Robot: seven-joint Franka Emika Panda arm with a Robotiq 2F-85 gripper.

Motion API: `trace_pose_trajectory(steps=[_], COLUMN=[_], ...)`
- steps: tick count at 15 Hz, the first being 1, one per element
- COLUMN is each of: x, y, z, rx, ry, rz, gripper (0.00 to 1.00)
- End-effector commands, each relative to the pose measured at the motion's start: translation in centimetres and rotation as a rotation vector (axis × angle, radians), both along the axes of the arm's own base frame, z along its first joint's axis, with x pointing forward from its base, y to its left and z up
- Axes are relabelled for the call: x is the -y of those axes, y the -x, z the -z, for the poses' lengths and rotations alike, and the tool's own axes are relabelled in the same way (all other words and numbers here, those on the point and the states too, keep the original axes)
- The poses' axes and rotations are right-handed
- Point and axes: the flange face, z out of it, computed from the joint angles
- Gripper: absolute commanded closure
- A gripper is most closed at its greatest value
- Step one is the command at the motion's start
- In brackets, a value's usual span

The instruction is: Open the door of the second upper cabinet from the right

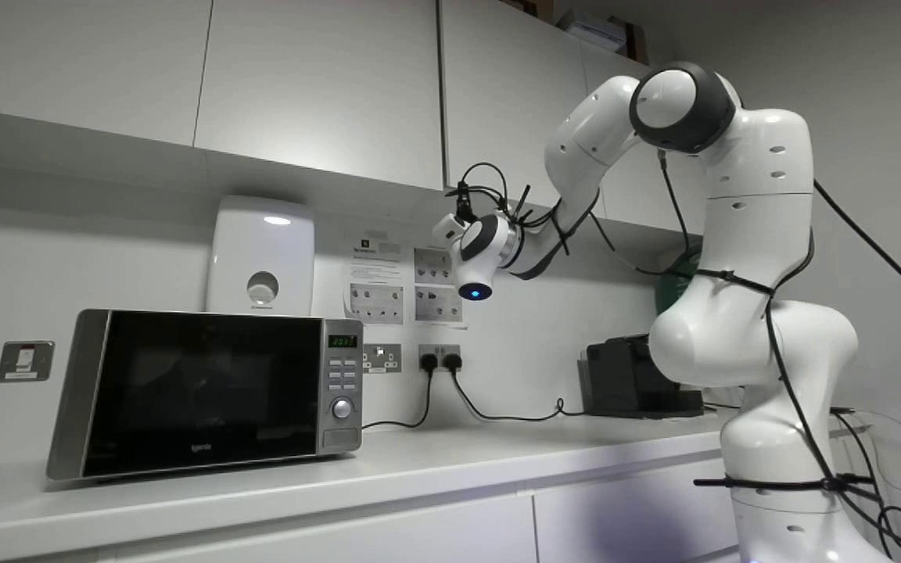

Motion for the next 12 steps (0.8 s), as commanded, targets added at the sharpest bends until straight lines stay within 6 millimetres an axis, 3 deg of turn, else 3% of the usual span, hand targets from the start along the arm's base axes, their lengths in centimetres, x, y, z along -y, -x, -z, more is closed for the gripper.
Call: trace_pose_trajectory(steps=[1, 7, 12], x=[0.6, 4.0, 3.5], y=[-1.2, -3.2, -3.7], z=[-1.8, -4.2, -3.9], rx=[0.032, 0.102, 0.07], ry=[0.01, -0.045, -0.101], rz=[-0.029, -0.071, -0.258], gripper=[0.0, 0.0, 0.0])
